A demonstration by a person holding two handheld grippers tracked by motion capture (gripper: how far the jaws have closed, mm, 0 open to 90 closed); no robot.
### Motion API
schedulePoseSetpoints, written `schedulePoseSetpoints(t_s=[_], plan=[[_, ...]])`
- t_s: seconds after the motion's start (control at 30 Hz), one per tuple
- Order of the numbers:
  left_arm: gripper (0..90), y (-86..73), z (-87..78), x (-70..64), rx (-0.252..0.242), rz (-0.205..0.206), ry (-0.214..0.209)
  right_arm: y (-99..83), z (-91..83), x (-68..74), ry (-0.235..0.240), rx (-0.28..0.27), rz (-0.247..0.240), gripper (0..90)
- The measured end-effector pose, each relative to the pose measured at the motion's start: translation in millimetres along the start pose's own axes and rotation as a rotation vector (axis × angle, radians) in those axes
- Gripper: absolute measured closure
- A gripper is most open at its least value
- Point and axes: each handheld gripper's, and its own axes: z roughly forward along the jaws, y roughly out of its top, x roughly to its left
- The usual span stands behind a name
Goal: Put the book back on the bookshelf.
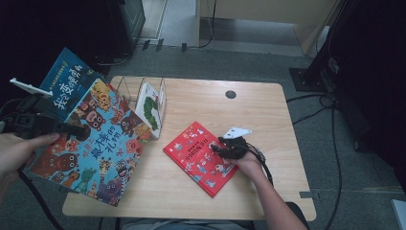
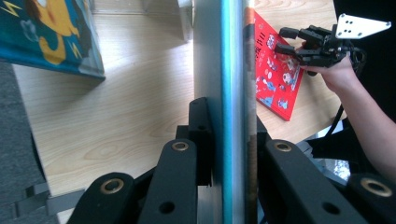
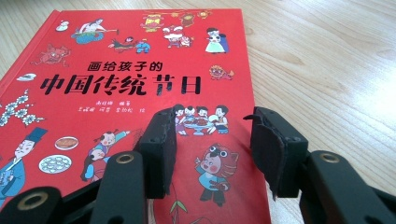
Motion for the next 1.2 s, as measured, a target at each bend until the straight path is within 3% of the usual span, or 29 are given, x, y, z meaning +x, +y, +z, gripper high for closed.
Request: schedulePoseSetpoints(t_s=[0.1,0.27,0.5,0.77,0.93,1.2], plan=[[81.1,-6.7,-9.9,3.6,-0.002,-0.010,-0.002,0.1,0.1,0.0,-0.001,0.001,-0.001,50.8],[81.2,-17.4,-20.7,12.0,-0.004,-0.027,0.033,0.6,0.7,0.1,-0.005,0.001,-0.003,51.0],[80.6,-19.9,-27.1,26.3,-0.005,-0.066,0.076,0.9,0.9,0.1,-0.003,0.002,0.002,50.9],[80.7,-7.9,-39.3,40.5,-0.028,-0.109,0.096,1.3,0.9,0.1,-0.004,0.005,-0.002,51.1],[80.6,0.6,-51.0,51.1,-0.067,-0.152,0.114,1.6,0.9,0.0,-0.004,0.007,-0.002,51.2],[80.5,23.6,-56.4,56.3,-0.108,-0.186,0.142,2.1,1.7,0.7,-0.001,0.007,0.001,51.1]])
